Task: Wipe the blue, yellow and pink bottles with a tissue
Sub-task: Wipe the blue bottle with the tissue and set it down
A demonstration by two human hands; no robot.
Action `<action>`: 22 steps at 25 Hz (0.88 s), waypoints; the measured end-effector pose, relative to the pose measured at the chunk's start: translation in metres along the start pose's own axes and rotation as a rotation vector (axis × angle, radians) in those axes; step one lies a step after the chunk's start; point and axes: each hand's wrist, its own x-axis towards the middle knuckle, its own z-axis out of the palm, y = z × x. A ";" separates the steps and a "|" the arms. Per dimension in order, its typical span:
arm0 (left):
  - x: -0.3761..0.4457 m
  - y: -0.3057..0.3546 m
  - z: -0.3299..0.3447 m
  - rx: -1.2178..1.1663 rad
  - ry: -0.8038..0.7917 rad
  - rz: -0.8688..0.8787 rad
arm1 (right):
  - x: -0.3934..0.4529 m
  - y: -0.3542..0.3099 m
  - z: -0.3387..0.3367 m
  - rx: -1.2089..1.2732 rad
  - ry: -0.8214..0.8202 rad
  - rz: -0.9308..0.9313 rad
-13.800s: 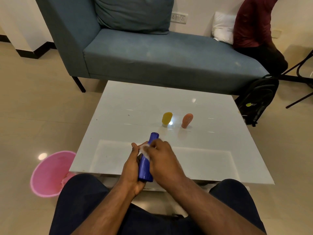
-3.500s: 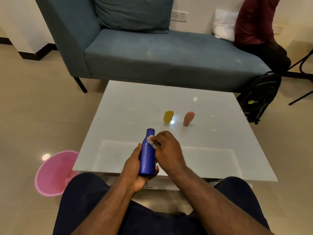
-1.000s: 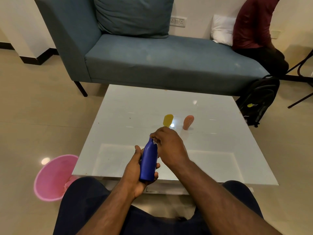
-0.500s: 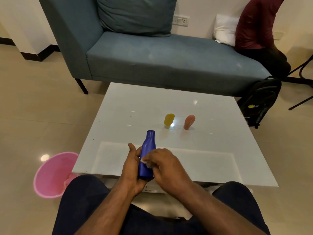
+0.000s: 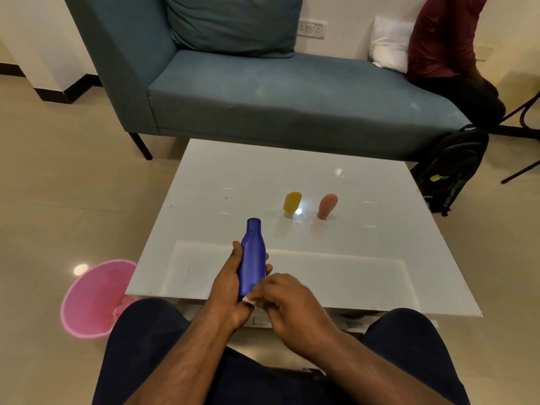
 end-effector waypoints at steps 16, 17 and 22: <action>0.004 -0.002 0.001 0.059 0.027 0.027 | 0.010 0.053 -0.012 0.295 0.240 0.378; 0.005 -0.002 0.002 0.098 0.033 0.048 | 0.014 0.065 -0.013 0.308 0.246 0.434; 0.025 0.009 0.006 0.365 0.073 0.144 | 0.021 0.123 -0.007 0.418 0.296 0.609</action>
